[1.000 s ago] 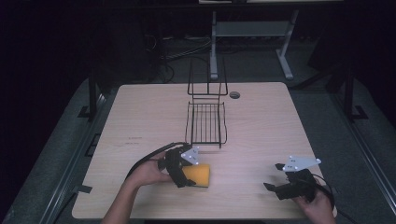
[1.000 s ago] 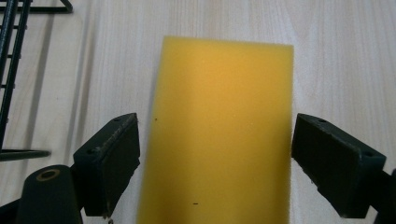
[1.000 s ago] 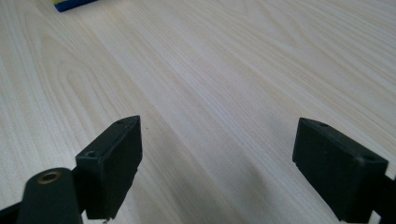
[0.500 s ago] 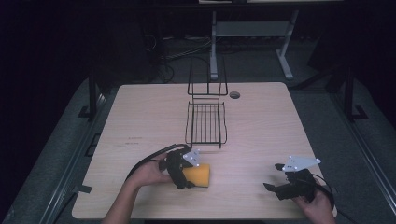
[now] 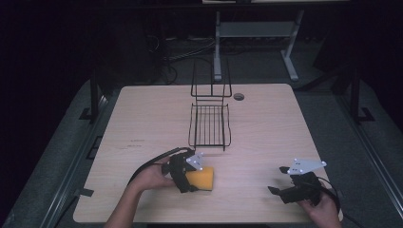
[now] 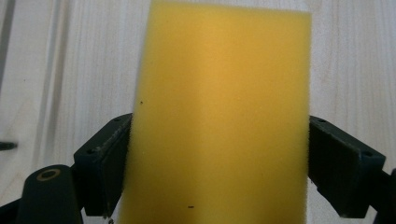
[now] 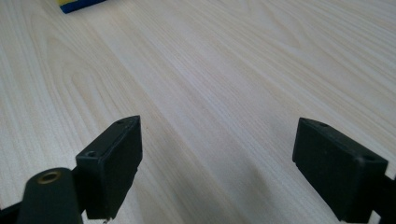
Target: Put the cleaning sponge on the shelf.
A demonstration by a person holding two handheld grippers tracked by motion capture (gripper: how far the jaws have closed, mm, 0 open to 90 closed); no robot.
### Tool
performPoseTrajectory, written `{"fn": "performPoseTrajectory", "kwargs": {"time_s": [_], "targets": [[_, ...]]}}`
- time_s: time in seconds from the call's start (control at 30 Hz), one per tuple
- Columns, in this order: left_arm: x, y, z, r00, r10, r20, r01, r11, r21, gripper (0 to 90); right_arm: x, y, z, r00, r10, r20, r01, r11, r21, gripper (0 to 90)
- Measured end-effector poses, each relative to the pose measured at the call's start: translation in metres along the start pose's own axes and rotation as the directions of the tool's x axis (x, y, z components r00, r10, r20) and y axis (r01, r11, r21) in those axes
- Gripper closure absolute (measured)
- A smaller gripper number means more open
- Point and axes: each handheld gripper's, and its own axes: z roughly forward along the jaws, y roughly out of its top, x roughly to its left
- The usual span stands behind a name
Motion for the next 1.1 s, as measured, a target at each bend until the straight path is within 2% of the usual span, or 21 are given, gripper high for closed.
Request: {"fn": "performPoseTrajectory", "kwargs": {"time_s": [0.33,0.4,0.83,1.0,1.1], "targets": [[0.0,-0.001,0.001,1.0,0.002,-0.005,-0.002,1.0,0.004,15.9,0.001,0.001,0.0,1.0,-0.003,0.004,0.003,1.0,0.001,15.3],[0.0,-0.002,0.001,1.0,0.004,-0.002,-0.004,1.0,0.002,19.0,0.001,0.001,0.0,1.0,-0.003,0.004,0.003,1.0,0.001,15.3],[0.0,-0.002,-0.001,0.9999,0.007,-0.008,-0.007,1.0,-0.006,21.5,0.001,0.0,-0.001,1.0,0.003,0.001,-0.003,1.0,0.0,15.3],[0.0,-0.003,-0.008,0.9999,-0.003,-0.016,0.003,0.9996,-0.029,21.7,0.001,0.0,0.0,1.0,0.0,-0.001,0.0,1.0,0.003,15.3],[0.002,-0.002,-0.011,0.9999,-0.005,-0.016,0.004,0.9998,-0.02,21.8,0.0,0.0,0.001,1.0,0.004,-0.002,-0.004,1.0,0.006,15.3]]}}
